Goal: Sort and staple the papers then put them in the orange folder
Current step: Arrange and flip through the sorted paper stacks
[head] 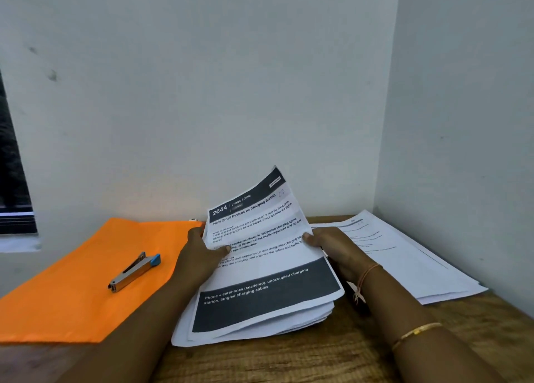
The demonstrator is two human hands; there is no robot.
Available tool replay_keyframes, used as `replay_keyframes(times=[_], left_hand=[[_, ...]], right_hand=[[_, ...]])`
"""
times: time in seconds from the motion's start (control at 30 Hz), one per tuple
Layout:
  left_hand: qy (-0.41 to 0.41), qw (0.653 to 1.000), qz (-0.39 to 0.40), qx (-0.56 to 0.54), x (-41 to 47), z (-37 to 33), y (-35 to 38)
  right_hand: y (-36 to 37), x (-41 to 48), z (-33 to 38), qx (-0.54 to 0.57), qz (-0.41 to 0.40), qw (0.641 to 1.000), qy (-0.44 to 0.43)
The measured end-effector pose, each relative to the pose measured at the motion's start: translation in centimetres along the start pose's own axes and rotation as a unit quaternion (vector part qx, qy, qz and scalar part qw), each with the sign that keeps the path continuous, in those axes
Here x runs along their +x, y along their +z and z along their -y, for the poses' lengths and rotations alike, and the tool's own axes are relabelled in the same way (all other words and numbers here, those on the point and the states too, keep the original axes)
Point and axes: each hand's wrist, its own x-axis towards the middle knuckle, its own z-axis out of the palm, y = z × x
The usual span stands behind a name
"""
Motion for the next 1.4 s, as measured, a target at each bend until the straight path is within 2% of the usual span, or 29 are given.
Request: replay_keyframes(times=[0.17,0.27,0.43,0.6,0.77,0.97,1.07,1.17,1.23,1.3,1.4], left_hand=[[-0.005,1.0,0.02,0.012,0.5,0.3,0.2],[0.002,1.0,0.005,0.022,0.4,0.2,0.2],[0.023,0.998,-0.062,-0.023,0.3,-0.1,-0.6],[0.083,0.993,-0.075,-0.033,0.3,-0.5,-0.4],[0.157,0.978,-0.091,-0.1,-0.2,-1.2,-0.2],[0.183,0.966,-0.102,-0.149,-0.3,-1.3,-0.1],[0.186,0.964,-0.113,-0.155,-0.1,-1.2,-0.1],[0.187,0.961,-0.131,-0.156,0.1,-1.2,-0.2],[0.183,0.96,-0.133,-0.166,0.2,-1.0,-0.3],[0.172,0.959,-0.134,-0.181,0.4,-0.9,-0.3],[0.154,0.956,-0.131,-0.214,0.4,-1.0,-0.3]], right_hand=[[-0.3,0.0,0.2,0.048,0.013,0.999,0.004],[-0.4,-0.1,0.3,0.047,0.02,0.999,0.008],[-0.4,-0.1,0.0,-0.043,0.014,0.999,-0.013],[0.1,-0.1,-0.3,-0.101,0.0,0.993,-0.053],[0.1,-0.5,0.2,-0.068,-0.033,0.992,-0.103],[-0.3,-0.3,0.8,0.018,-0.048,0.995,-0.086],[-0.3,-0.9,1.2,0.074,0.014,0.995,-0.066],[-0.9,-1.9,1.7,0.107,0.167,0.979,-0.042],[-1.2,-2.4,2.1,0.101,0.237,0.966,-0.027],[-1.3,-2.6,2.4,0.091,0.237,0.967,-0.023],[-1.5,-2.1,2.5,0.099,0.192,0.976,-0.023]])
